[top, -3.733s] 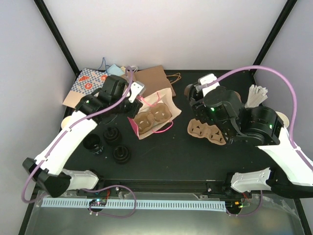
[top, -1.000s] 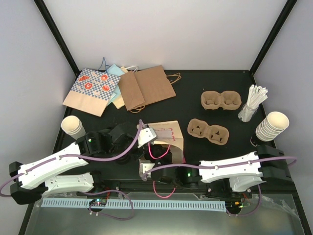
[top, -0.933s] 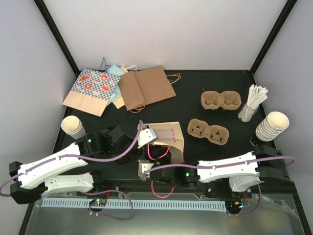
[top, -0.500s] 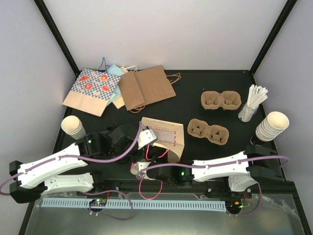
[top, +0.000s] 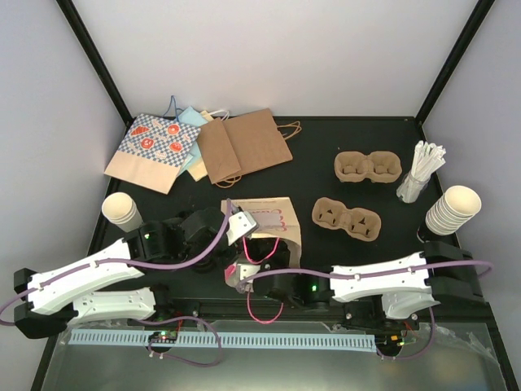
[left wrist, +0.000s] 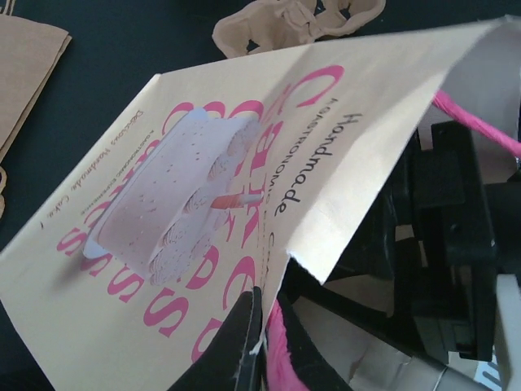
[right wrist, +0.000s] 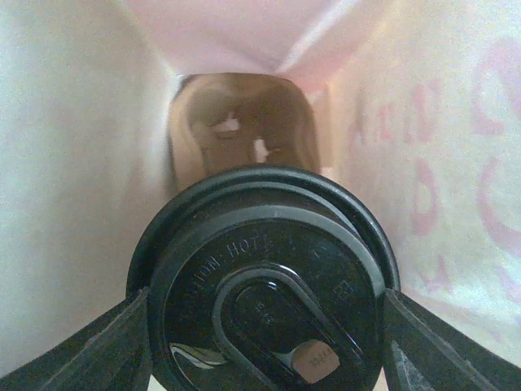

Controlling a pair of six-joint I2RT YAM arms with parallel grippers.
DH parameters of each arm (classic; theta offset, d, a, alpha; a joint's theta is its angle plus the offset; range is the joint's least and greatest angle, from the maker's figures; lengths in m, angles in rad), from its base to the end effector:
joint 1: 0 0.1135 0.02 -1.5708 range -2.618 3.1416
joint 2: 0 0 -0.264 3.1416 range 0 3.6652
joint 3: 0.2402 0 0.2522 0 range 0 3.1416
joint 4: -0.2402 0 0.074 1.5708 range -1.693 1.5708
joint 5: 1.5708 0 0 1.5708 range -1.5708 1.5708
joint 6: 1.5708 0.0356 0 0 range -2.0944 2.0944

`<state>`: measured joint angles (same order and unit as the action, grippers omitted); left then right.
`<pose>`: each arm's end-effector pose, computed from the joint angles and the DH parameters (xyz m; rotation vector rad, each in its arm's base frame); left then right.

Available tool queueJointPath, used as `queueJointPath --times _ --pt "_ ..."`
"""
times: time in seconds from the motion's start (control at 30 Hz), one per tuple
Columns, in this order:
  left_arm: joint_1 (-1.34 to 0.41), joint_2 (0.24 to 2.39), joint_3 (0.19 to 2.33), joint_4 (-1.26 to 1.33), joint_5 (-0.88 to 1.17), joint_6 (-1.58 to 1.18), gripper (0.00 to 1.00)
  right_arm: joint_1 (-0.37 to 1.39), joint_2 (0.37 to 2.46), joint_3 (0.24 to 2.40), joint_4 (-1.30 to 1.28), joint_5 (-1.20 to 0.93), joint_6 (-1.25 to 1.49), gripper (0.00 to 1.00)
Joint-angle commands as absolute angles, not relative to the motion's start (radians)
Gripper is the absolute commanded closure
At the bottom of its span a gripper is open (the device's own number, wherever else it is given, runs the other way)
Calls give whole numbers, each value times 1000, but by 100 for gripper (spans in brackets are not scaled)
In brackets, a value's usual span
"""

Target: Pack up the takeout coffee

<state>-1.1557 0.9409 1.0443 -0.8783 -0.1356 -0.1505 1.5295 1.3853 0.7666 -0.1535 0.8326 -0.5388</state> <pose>0.0770 -0.1628 0.3353 1.0906 2.1256 -0.4812 0.0377 0.2745 0.2114 -1.5639 1.3747 -0.3857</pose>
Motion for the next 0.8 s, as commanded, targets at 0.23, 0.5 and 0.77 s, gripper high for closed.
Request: queueJointPath --times 0.23,0.5,0.77 --pt "-1168 913 1043 -847 -112 -183 97 1514 1331 795 -122 735 -527 34" --pt "-1168 884 1018 -793 -46 -155 97 1514 1375 794 -34 685 -539 34" --pt "-1169 906 1025 -825 4 -163 98 1513 1484 774 -17 811 -591 35"
